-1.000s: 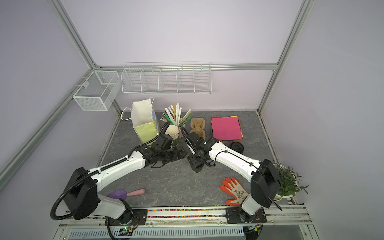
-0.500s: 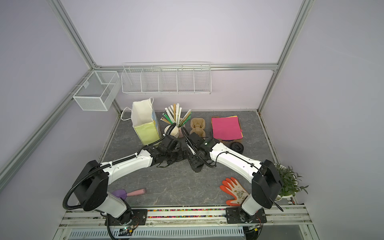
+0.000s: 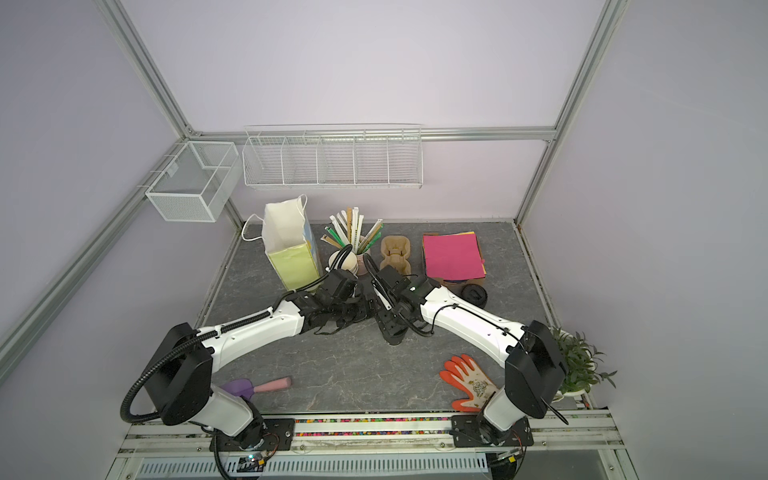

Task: Pack the takeout coffee
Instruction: 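Hold the cup with the left gripper while the right presses the lid down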

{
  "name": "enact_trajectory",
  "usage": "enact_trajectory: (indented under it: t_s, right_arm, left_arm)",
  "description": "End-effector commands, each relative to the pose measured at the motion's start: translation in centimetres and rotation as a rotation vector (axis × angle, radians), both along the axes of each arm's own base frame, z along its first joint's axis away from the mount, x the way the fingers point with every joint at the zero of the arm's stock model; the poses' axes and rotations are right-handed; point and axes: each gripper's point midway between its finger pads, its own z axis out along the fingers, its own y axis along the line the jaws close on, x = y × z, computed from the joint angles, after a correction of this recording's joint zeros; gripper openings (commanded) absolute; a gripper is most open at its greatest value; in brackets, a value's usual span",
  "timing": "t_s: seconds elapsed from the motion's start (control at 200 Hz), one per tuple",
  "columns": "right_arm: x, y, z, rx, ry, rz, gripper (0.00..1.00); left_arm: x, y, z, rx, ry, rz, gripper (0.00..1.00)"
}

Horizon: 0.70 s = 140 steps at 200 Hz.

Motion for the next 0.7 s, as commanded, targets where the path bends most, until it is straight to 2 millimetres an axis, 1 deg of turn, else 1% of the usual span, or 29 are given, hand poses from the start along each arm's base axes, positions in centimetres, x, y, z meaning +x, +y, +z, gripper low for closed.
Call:
enact_trajectory:
  t_s: [0.0, 0.215, 0.49, 0.59, 0.695]
  right_arm:
    - [-5.7, -2.8, -5.0, -0.15, 0.281, 0.038, 0.73]
    - [-5.7, -2.8, -5.0, -0.151, 0.282, 0.036, 0.73]
    - [-5.7, -2.8, -5.1, -0.149, 0.283, 0.035, 0.73]
    - [-5.8, -2.8, -5.3, -0.149, 0.29, 0.033, 0.73]
    - [-5.9, -2.8, -5.6, -0.148, 0.297, 0.03, 0.73]
  left_arm:
    - [-1.1, -0.3, 0.4, -0.026, 0.007, -0.011, 0.88]
    - [-1.7, 0.2, -0.7, 0.001, 0.023, -0.009, 0.83]
    - [-1.9, -0.1, -2.1, 0.011, 0.047, -0.021, 0.8]
    - [-2.2, 0.1, -2.9, 0.026, 0.059, -0.021, 0.76]
    - [-2.5, 0.5, -4.3, 0.045, 0.079, -0.02, 0.73]
